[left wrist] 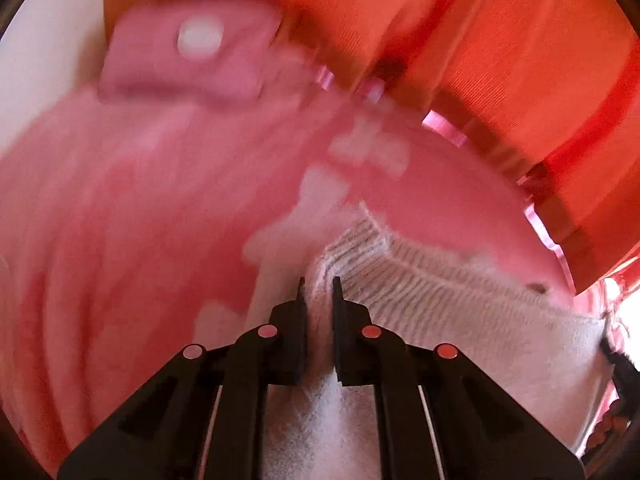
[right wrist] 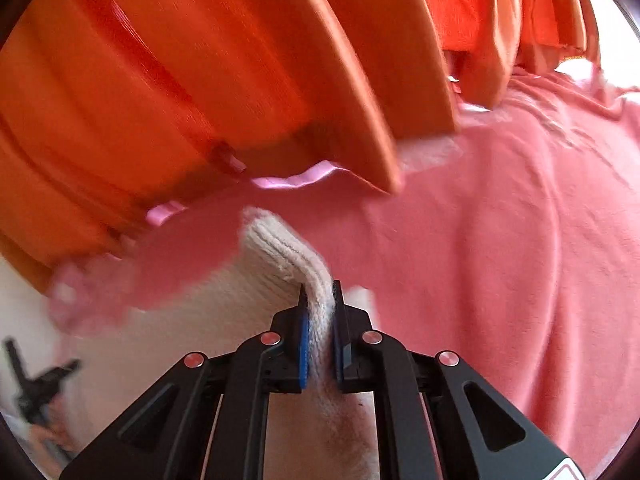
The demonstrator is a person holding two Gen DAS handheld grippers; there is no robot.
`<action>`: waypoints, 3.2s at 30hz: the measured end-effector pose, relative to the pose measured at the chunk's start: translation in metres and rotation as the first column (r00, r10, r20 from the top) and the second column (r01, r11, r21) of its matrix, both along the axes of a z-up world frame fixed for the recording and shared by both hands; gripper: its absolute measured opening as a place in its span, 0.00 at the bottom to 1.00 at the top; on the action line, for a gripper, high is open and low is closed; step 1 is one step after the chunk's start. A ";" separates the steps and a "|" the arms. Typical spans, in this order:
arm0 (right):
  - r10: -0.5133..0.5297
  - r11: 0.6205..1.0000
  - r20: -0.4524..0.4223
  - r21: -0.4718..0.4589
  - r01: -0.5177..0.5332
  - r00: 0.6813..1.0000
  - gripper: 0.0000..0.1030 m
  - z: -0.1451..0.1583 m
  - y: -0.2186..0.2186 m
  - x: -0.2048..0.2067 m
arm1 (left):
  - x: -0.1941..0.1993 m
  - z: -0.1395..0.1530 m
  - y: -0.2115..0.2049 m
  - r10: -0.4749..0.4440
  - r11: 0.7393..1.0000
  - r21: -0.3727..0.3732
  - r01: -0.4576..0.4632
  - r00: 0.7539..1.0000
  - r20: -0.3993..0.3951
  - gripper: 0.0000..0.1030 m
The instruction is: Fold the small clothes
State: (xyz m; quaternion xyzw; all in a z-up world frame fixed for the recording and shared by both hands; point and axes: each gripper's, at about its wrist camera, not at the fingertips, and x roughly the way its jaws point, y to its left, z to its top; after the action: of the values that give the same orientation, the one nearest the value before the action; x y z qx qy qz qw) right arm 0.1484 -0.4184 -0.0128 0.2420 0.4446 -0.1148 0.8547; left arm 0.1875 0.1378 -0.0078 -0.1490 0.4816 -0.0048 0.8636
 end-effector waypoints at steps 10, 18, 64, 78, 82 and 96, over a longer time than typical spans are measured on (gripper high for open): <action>0.155 0.986 0.243 -0.093 -0.136 0.958 0.18 0.073 0.057 -0.026 | -0.041 0.060 -0.026 -0.013 0.999 0.053 0.002 0.979 0.204 0.50; 0.710 0.704 0.065 -0.074 -0.706 0.701 0.17 0.030 0.225 -0.018 | -0.076 0.039 -0.145 -0.466 0.880 0.172 0.444 0.876 0.125 0.70; 0.131 0.991 -0.006 -0.006 -0.131 0.991 0.39 0.006 0.034 0.046 | 0.024 0.000 -0.023 -0.069 0.996 0.059 0.068 0.997 0.015 0.48; 0.057 0.998 -0.009 -0.012 -0.058 0.998 0.09 0.001 0.018 0.053 | 0.030 0.000 -0.007 -0.020 0.998 0.053 0.017 0.998 0.052 0.09; 0.005 0.998 0.030 -0.060 -0.003 1.000 0.20 0.030 0.020 0.042 | 0.025 0.012 -0.021 -0.040 0.990 0.137 0.030 0.997 0.069 0.14; 0.433 0.880 -0.082 -0.179 -0.441 0.898 0.23 0.022 0.187 0.000 | -0.057 0.010 -0.109 -0.289 0.936 0.212 0.281 0.957 0.004 0.38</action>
State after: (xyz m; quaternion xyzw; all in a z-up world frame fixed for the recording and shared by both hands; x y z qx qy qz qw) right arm 0.1483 -0.2319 0.0095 0.0492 0.4913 0.0335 0.8689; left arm 0.1300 0.0287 0.0022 0.0141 0.4806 -0.0818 0.8730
